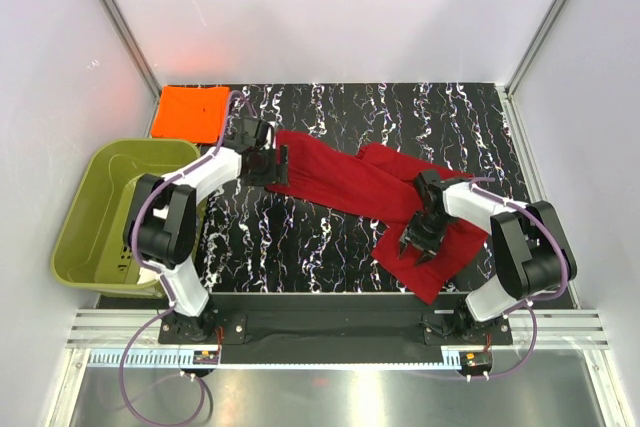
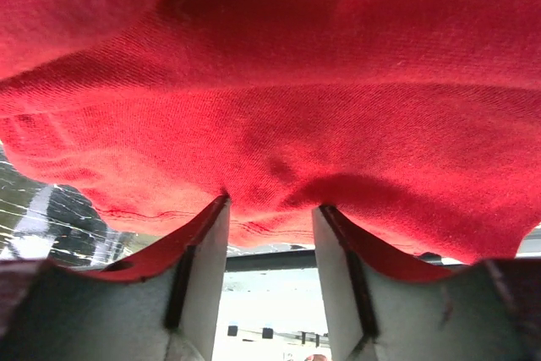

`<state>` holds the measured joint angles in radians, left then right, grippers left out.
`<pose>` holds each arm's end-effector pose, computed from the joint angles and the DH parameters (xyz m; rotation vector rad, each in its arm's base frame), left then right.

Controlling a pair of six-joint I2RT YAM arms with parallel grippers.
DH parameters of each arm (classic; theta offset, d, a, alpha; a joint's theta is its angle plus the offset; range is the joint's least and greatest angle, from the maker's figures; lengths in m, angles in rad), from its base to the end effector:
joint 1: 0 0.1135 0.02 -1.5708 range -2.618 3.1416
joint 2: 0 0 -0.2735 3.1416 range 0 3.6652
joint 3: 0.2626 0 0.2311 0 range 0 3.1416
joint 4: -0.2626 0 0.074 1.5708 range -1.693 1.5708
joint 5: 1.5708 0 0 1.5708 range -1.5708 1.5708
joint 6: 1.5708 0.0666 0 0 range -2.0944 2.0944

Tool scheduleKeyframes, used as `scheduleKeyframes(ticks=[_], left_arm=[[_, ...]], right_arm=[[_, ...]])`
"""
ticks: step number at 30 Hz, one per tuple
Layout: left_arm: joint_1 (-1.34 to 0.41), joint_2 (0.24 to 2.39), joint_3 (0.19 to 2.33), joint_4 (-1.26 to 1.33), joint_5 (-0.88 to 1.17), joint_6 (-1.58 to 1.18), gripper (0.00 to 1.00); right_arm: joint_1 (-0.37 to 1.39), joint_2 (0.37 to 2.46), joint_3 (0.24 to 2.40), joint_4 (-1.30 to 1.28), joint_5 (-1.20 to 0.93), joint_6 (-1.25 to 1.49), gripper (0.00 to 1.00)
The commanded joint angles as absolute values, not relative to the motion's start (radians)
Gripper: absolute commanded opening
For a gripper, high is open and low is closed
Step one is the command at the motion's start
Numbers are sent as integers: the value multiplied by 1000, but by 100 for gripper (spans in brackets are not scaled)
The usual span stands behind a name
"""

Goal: Fold and stack the t-shirts
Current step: Flatten the tshirt out

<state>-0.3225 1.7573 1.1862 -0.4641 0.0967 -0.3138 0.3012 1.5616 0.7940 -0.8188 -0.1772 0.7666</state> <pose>0.3418 -0.1210 0.1914 0.0466 2.6409 -0.3481 0.2043 0.0758 0.1356 -0.7008 -2.9480 -0.2197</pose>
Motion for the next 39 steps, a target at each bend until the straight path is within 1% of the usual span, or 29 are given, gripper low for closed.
scheduleKeyframes(ticks=[1,4,5,6,7,10,12,13,14,15,16,18,19,23,27,30,33,35,36,38,39], left_arm=[[-314,1808,1244,-417,81,-316,75],[-314,1861,1266,-417,86,-318,70],[-314,1862,1262,-398,87,-316,68],[-314,1865,1261,-393,95,-311,63],[-314,1870,1265,-394,106,-310,52],[-314,1867,1272,-422,95,-304,38],[-314,1850,1252,-425,89,-305,25],[-314,1836,1247,-429,86,-305,18],[-314,1827,1243,-437,84,-307,5],[-314,1819,1236,-443,80,-307,0],[-314,1798,1226,-448,75,-310,0],[-314,1772,1201,-462,68,-325,0],[-316,1737,1192,-480,64,-339,0],[-321,1614,1166,-581,77,-392,0],[-369,1435,1172,-724,74,-454,0],[-399,1376,1213,-840,58,-512,0],[-396,1388,1296,-890,58,-541,0],[-394,1474,1374,-903,32,-514,0],[-384,1571,1469,-910,11,-502,0],[-367,1685,1575,-933,2,-457,0],[-351,1803,1686,-945,-39,-440,0]], right_arm=[[310,1537,824,-813,-141,761,52],[310,1554,833,-821,-149,746,54],[310,1560,836,-819,-152,741,54],[310,1566,838,-819,-150,733,54],[310,1581,841,-818,-146,727,53],[310,1609,859,-815,-130,712,51],[311,1623,874,-808,-130,706,50],[310,1635,877,-807,-130,704,46],[310,1641,884,-804,-132,700,45],[311,1647,884,-802,-133,696,42],[310,1649,884,-798,-133,695,35],[311,1648,877,-789,-132,689,27],[310,1640,874,-788,-130,687,16],[311,1577,880,-845,-130,680,0],[310,1424,908,-965,-146,675,0],[310,1289,969,-1067,-143,670,0],[302,1279,1067,-1111,-123,649,0],[293,1345,1156,-1120,-98,618,0],[279,1376,1187,-1121,-97,605,0],[272,1477,1279,-1120,-100,568,0],[270,1508,1304,-1118,-95,560,0]])
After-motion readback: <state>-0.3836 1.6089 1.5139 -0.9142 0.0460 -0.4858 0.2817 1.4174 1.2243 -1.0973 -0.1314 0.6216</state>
